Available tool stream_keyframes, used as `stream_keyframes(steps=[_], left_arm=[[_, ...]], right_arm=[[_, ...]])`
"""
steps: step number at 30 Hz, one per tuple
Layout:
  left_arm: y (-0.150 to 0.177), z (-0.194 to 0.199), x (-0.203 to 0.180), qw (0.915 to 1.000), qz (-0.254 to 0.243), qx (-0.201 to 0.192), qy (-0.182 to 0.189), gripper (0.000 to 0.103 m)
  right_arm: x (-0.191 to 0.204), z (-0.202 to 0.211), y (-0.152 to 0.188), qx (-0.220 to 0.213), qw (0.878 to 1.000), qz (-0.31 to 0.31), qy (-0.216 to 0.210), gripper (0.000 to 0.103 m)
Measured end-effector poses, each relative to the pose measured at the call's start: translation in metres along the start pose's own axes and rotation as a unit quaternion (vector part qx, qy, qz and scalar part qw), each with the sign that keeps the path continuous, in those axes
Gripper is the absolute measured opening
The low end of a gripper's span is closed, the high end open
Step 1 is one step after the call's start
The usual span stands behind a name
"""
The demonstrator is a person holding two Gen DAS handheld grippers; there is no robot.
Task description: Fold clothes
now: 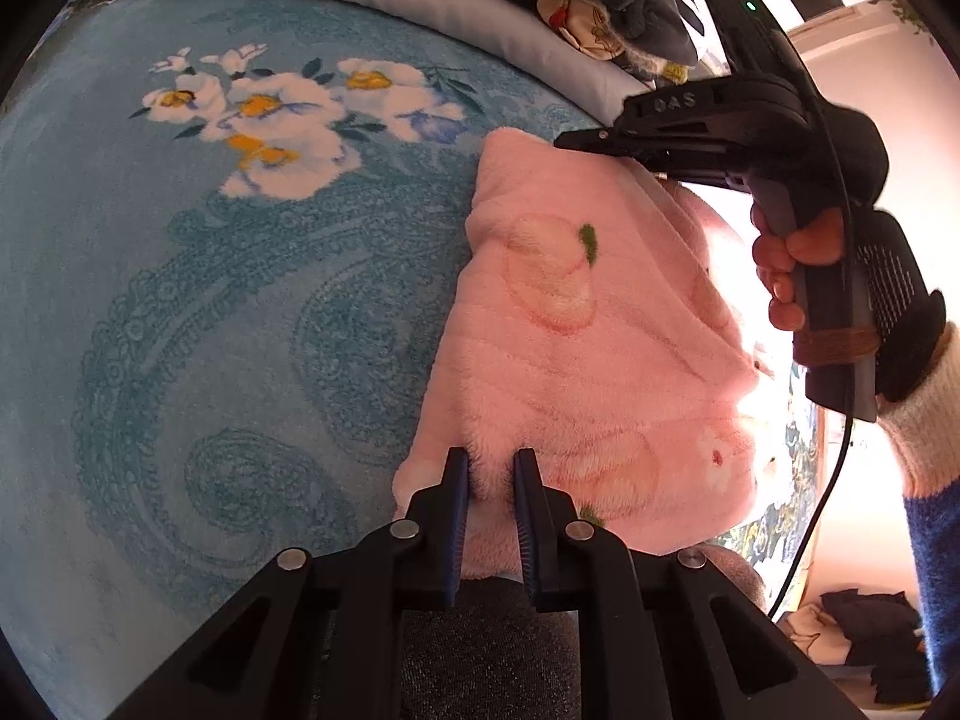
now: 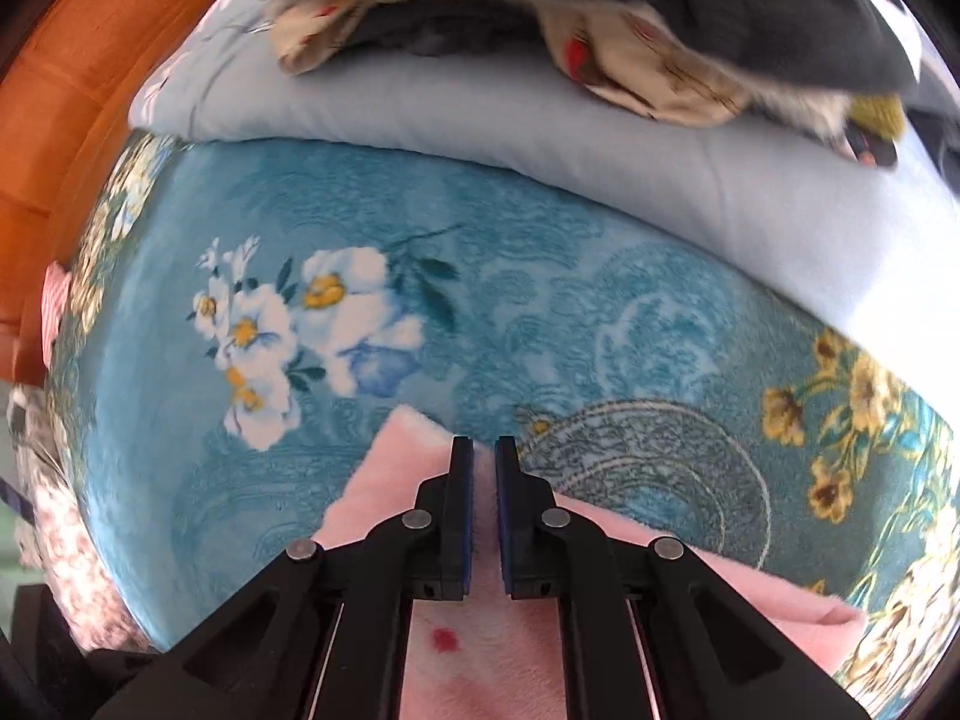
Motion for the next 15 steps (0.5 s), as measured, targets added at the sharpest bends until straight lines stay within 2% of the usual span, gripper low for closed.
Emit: stream_keyframes(steps=[2,4,7,9,10,11,13,15], left_arm=[[0.000,0.002,0.002,0.9999,0.010,-0.001,0.009,0.020],[-0.005,0.009,0.002,0.9997,0.016,-0.011,0.017,0.018],[-0.019,0.022,0.000,0.9991,0.020,-0.028,0.026,0.021],[-0.031,0.026,-0.001,0.9988,0.019,-0.039,0.021,0.036],[-0.036,0.027,-0.002,0.9987,0.019,-0.043,0.018,0.050],[-0.041,0.026,-0.002,0.9986,0.018,-0.047,0.018,0.060],[-0.050,0.020,-0.004,0.9987,0.010,-0.047,0.017,0.068],[-0.053,0.014,-0.004,0.9992,0.000,-0.039,0.012,0.071]], right_arm=[[0.002,0.011,0.001,-0.014,1.000,-0.004,-0.026,0.007],[0.004,0.027,0.002,-0.033,0.998,-0.008,-0.055,0.008],[0.002,0.067,0.009,-0.080,0.993,-0.011,-0.088,0.009],[-0.007,0.096,0.022,-0.118,0.988,-0.024,-0.100,0.011],[-0.016,0.109,0.034,-0.138,0.984,-0.039,-0.105,0.019],[-0.025,0.122,0.046,-0.157,0.980,-0.054,-0.109,0.031],[-0.049,0.145,0.077,-0.192,0.971,-0.090,-0.112,0.043],[-0.081,0.164,0.117,-0.220,0.961,-0.132,-0.106,0.043]])
Point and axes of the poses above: each gripper's, at about its wrist camera, not at the fingertips, and z roughly against the way its jaws point, x to its left, y to its underside, the point moved 8 cm from there along -z, roughly the way its jaws point, and after that the axes turned 11 degrees about -y, right-handed, at the moved point
